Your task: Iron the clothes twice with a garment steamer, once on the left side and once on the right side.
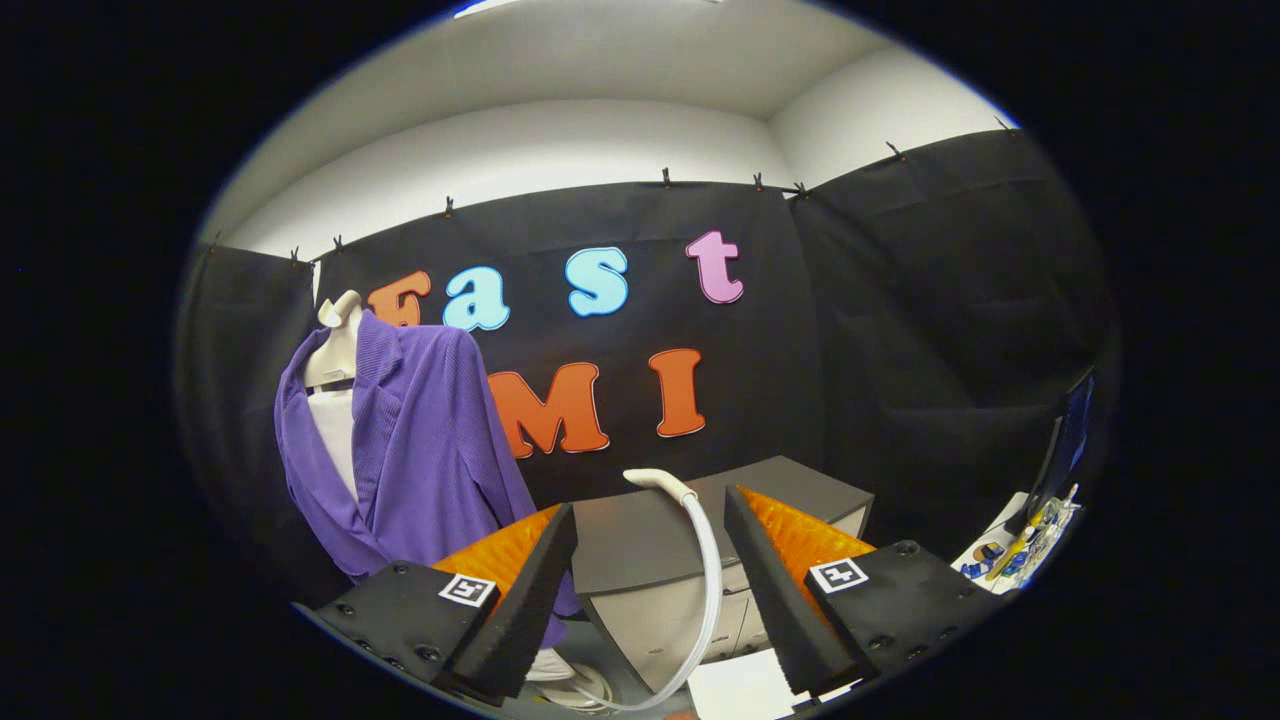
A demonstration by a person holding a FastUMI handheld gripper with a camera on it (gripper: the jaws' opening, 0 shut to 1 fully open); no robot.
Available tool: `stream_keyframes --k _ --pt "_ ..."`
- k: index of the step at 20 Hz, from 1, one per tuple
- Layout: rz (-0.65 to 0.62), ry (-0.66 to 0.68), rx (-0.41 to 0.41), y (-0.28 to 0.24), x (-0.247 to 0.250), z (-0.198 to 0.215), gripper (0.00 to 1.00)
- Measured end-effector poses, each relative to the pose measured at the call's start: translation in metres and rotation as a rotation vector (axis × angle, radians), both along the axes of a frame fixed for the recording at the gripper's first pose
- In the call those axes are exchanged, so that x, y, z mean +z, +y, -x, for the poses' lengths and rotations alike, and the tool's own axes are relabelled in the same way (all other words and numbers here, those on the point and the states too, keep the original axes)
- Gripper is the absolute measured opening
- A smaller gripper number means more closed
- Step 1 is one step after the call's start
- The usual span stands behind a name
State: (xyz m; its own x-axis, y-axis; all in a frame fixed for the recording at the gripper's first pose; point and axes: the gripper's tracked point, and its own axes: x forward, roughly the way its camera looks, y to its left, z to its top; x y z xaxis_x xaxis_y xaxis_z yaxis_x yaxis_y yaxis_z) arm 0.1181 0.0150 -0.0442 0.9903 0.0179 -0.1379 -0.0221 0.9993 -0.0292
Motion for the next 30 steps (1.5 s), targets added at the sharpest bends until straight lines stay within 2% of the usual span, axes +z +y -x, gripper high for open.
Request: stream_keyframes --k 4,11,18,23,27,30 --pt "-0.004 0.07 0.038 0.01 -0.018 -0.045 0.99" --pt "0.036 0.195 -0.006 -0.009 -0.062 -0.128 0.99" --pt "0.074 0.293 -0.016 -0.027 -0.115 -0.214 0.99" --pt "0.123 0.377 -0.066 -0.061 -0.163 -0.278 0.99" --pt "0.05 0.424 -0.076 -0.072 -0.186 -0.32 0.99" --pt "0.052 0.469 -0.125 -0.095 -0.207 -0.346 0.99"
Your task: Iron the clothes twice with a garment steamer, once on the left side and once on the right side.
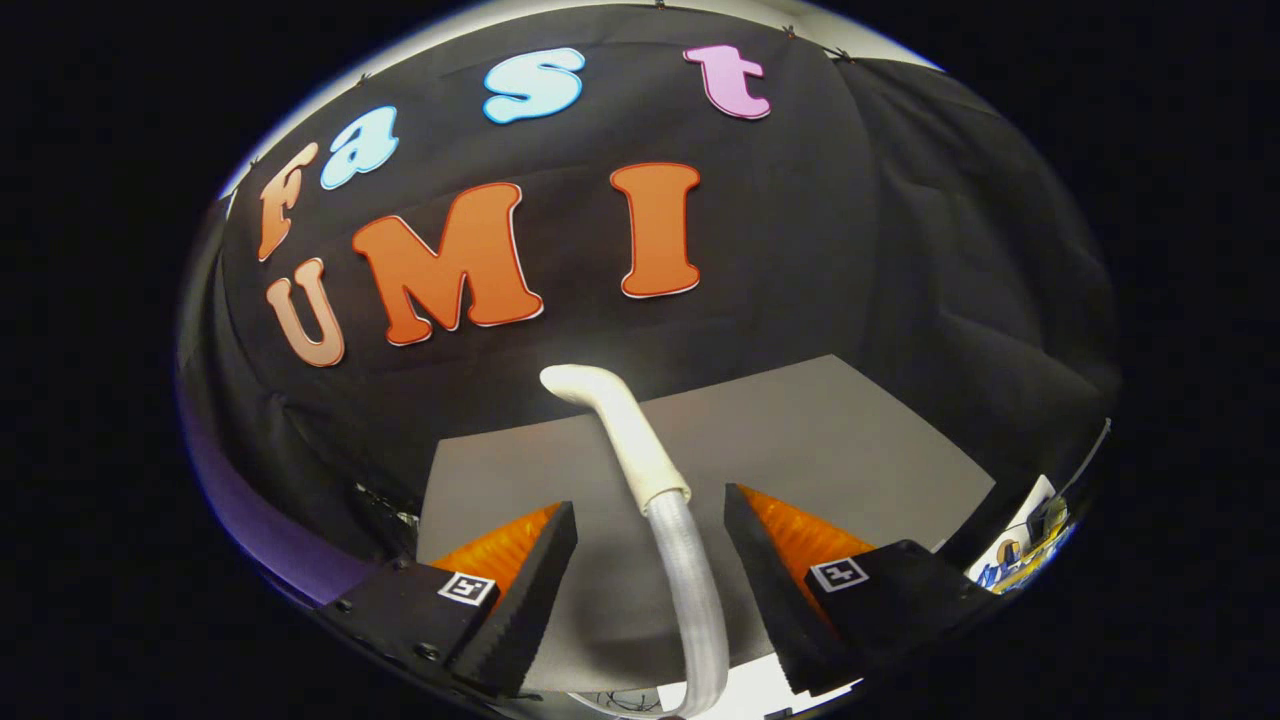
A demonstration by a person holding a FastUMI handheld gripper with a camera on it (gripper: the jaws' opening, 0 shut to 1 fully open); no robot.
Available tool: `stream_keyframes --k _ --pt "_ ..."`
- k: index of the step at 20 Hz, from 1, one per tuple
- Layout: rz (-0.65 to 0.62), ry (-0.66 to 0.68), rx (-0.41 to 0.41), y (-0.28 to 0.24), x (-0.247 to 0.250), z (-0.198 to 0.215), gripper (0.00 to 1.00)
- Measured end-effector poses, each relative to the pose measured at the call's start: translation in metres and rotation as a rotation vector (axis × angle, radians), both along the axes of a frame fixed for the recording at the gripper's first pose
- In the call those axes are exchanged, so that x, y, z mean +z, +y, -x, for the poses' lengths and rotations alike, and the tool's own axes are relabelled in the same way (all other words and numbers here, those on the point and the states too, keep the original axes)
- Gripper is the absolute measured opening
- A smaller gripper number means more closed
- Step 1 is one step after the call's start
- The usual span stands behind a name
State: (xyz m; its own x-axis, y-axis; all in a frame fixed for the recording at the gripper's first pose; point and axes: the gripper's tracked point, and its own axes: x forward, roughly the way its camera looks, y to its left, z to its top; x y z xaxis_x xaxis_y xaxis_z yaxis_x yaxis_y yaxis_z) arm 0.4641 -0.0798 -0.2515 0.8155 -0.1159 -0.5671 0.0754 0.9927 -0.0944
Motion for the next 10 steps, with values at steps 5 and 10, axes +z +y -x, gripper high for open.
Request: stream_keyframes --k 5,10 --pt "-0.08 0.11 -0.01 0.004 -0.042 -0.023 0.91" --pt "-0.112 0.168 -0.04 0.008 -0.056 -0.022 0.52"
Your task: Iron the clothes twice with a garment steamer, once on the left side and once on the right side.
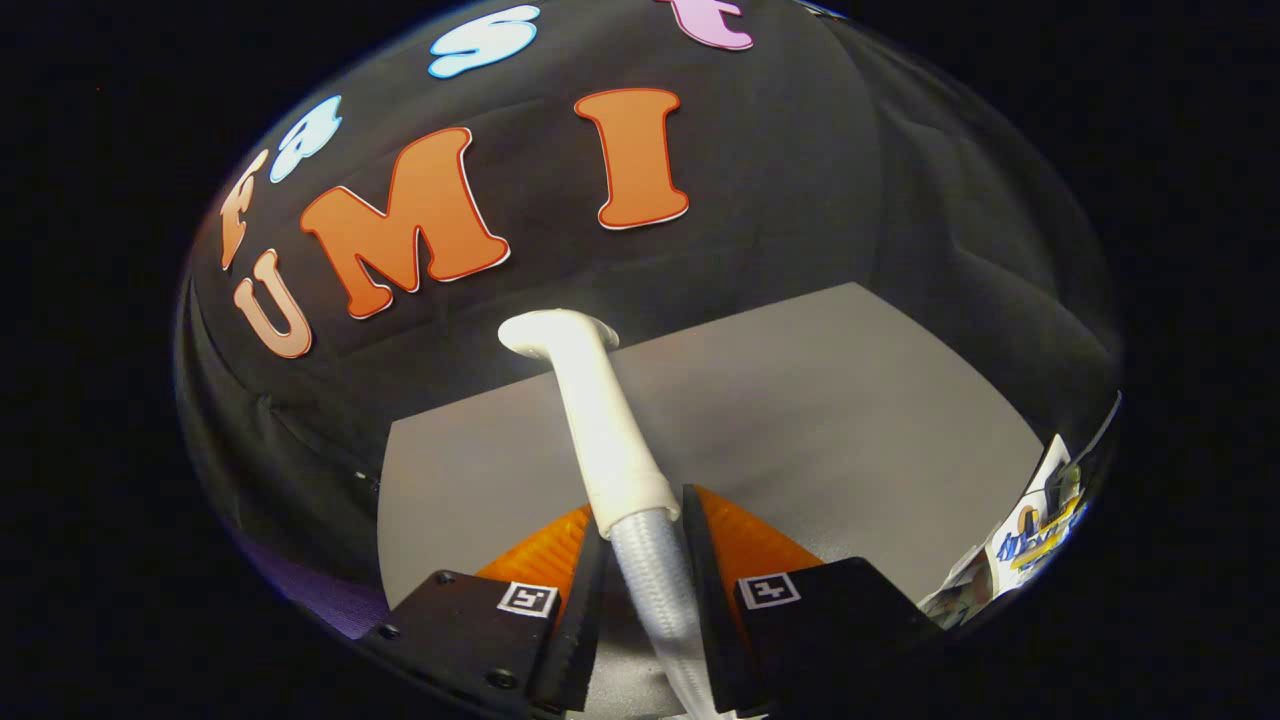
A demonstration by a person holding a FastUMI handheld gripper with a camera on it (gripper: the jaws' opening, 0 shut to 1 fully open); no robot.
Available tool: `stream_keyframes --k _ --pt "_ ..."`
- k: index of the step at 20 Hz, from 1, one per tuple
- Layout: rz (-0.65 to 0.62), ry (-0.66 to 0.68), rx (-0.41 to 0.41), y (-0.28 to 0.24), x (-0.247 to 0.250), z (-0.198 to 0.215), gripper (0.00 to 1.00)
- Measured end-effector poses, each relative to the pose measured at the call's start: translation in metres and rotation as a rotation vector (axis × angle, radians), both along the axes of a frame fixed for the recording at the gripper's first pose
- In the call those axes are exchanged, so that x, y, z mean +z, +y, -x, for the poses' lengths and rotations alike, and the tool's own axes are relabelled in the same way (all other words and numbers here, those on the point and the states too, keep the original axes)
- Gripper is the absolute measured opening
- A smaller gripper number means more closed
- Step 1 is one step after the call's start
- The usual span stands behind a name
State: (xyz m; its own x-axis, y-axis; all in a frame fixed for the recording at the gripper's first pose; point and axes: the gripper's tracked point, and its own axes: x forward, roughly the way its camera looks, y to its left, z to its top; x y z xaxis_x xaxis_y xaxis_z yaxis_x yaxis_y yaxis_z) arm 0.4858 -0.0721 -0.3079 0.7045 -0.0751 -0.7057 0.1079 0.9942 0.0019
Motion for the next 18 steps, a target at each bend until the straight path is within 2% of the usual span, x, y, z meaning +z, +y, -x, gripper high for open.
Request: stream_keyframes --k 3,4,5,6,7,12,18 --pt "-0.017 -0.049 -0.024 0.009 0.017 0.014 0.32" --pt "-0.016 -0.088 -0.033 0.01 0.022 0.014 0.32" --pt "-0.022 -0.123 -0.041 0.014 0.034 0.028 0.25" --pt "-0.027 -0.149 -0.059 0.017 0.043 0.039 0.26" --pt "-0.025 -0.162 -0.08 0.019 0.045 0.049 0.2" --pt "0.029 -0.286 -0.114 0.04 0.094 0.125 0.19" --pt "0.074 -0.483 -0.13 0.11 0.171 0.238 0.19"
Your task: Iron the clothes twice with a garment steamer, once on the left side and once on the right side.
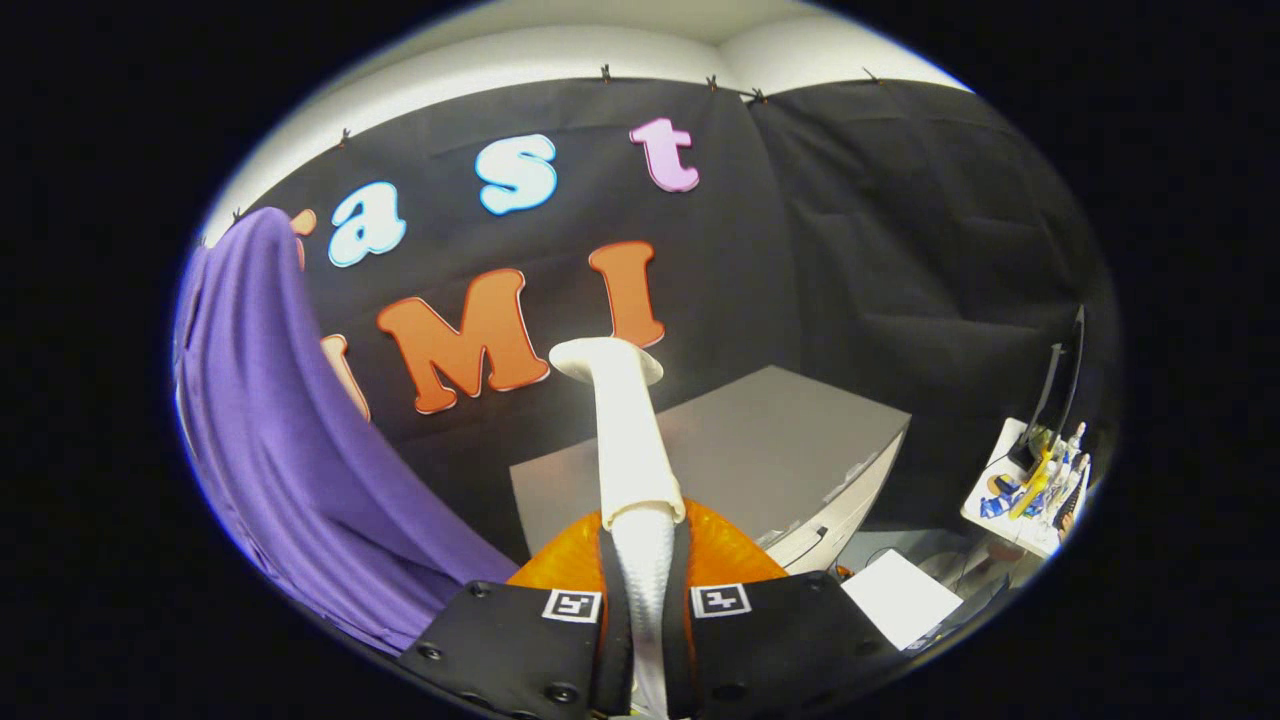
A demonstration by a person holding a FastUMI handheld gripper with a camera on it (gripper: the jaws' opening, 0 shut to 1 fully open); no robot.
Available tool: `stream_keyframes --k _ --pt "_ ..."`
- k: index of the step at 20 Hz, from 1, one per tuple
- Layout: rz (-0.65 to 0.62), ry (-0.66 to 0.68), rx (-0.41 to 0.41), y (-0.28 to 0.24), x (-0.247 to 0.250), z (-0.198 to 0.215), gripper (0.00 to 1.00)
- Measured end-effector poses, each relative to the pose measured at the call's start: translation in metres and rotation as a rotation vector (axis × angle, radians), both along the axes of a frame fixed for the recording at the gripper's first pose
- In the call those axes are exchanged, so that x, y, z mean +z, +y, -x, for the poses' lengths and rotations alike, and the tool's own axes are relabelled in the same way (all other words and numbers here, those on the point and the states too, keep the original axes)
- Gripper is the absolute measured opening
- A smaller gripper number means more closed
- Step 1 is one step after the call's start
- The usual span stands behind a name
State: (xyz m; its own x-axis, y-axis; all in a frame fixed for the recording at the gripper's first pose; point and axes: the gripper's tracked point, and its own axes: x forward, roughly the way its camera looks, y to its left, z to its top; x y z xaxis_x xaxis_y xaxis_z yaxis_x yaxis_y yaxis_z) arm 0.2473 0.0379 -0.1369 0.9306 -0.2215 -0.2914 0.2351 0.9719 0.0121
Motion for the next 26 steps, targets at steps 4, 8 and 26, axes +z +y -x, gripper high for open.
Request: stream_keyframes --k 4,8,26 --pt "-0.025 -0.099 -0.014 0.059 0.027 0.071 0.19" --pt "-0.018 -0.219 -0.078 0.088 0.049 0.13 0.19" --pt "0.075 -0.308 0.072 0.234 0.004 0.209 0.19"
